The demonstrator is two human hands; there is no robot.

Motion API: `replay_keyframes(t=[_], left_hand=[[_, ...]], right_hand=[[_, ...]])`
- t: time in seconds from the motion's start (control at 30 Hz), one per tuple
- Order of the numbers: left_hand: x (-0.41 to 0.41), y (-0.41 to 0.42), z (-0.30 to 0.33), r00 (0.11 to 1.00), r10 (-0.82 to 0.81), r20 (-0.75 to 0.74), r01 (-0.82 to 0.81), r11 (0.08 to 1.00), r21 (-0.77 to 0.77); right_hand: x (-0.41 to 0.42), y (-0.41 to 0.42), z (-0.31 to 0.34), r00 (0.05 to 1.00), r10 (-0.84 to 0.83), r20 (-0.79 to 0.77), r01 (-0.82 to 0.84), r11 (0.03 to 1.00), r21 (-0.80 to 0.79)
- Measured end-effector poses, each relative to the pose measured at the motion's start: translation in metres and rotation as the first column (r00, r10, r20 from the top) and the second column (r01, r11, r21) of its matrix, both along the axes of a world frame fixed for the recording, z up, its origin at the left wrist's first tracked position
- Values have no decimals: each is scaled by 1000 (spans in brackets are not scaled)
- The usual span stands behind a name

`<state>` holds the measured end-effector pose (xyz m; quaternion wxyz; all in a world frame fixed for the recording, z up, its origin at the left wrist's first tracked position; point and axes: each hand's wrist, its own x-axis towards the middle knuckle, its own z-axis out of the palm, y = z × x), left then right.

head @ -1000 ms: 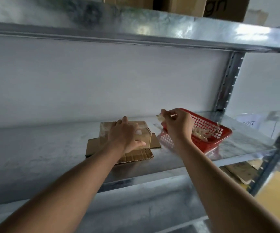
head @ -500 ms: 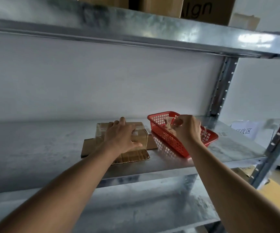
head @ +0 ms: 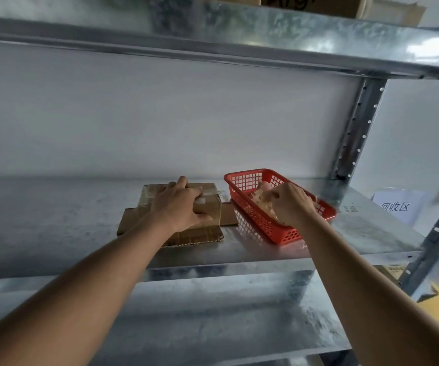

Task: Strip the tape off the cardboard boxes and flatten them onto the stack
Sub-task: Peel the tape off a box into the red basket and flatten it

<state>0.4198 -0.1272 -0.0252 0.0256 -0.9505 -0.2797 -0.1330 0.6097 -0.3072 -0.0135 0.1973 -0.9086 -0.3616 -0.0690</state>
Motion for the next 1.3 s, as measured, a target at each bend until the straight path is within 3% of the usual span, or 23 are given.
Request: replay_keyframes(t=[0.13, 0.3, 0.57, 0.7, 0.8, 1.0, 1.13, 1.3], left_hand=[[3, 2, -2, 999, 16, -31, -16, 1000, -6], [6, 5, -4, 999, 24, -46, -24, 1000, -6], [-3, 14, 3, 991, -35, -130, 36, 999, 4], [-17, 25, 24, 976, -52, -211, 40, 997, -62], [-37, 43, 41, 990, -64, -127, 11, 926, -377], [-72, 70, 37, 991, -50, -123, 0, 928, -374], [-87, 78, 34, 994, -4, -112, -39, 925, -377], [-93, 75, 28, 997, 64, -51, -79, 928, -364]], right_hand=[[1, -2, 1, 996, -63, -58, 77, 953, 293], [-4, 1, 8, 995, -93, 41, 67, 901, 428], [-49, 32, 17, 937, 282, 207, -325, 922, 211], [-78, 57, 9, 880, 466, 93, -472, 880, 53], [-91, 70, 5, 867, 494, 68, -496, 868, 11], [-108, 97, -11, 880, 474, -29, -475, 880, -29], [-120, 113, -24, 847, 473, -241, -474, 879, 56], [-131, 125, -26, 906, 394, -158, -309, 867, 390]])
